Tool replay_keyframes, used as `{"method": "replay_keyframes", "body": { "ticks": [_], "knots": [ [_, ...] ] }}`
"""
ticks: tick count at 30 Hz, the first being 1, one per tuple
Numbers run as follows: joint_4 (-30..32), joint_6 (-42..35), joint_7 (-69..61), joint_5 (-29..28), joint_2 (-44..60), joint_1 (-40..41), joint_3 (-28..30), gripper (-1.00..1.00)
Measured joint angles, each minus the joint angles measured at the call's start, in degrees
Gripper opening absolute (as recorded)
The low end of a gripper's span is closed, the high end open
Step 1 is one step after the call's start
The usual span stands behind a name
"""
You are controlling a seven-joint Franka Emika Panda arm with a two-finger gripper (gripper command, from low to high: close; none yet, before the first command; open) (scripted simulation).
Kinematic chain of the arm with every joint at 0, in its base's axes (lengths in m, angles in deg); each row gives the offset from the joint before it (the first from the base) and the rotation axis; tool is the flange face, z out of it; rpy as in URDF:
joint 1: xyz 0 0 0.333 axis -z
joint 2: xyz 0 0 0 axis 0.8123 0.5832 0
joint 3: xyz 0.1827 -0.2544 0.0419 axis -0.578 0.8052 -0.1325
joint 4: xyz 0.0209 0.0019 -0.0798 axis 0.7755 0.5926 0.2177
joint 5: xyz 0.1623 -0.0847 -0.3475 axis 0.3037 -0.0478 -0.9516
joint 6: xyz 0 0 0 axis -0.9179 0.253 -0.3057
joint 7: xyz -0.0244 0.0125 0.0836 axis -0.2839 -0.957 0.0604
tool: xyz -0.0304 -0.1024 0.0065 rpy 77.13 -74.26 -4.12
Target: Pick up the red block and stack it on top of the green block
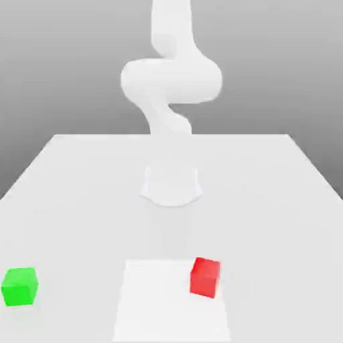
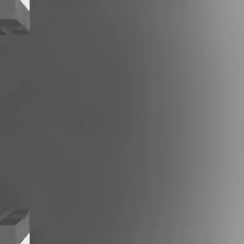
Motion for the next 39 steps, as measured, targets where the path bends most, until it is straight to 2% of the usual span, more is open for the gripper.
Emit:
{"method": "replay_keyframes", "body": {
  "ticks": [9, 16, 21, 26, 28, 34, 39],
  "knots": [
    [8.53, 8.47, -23.97, 5.92, 15.67, -11.56, 8.34, 0.0],
    [15.03, 14.96, -41.02, 8.8, 27.58, -17.83, 10.94, 0.0],
    [19.77, 19.87, -50.87, 7.64, 35.26, -19.94, 10.77, 0.0],
    [24.31, 24.88, -56.02, 0.49, 41.45, -20.49, 10.62, 0.0],
    [24.49, 26.51, -56.94, -0.1, 43.31, -20.49, 10.62, 0.0],
    [23.47, 31.51, -60.38, 3.81, 49.3, -19.71, 8.9, 0.0],
    [22.89, 36.22, -63.72, 8.54, 55.06, -16.69, 4.74, 0.0]
  ]
}}
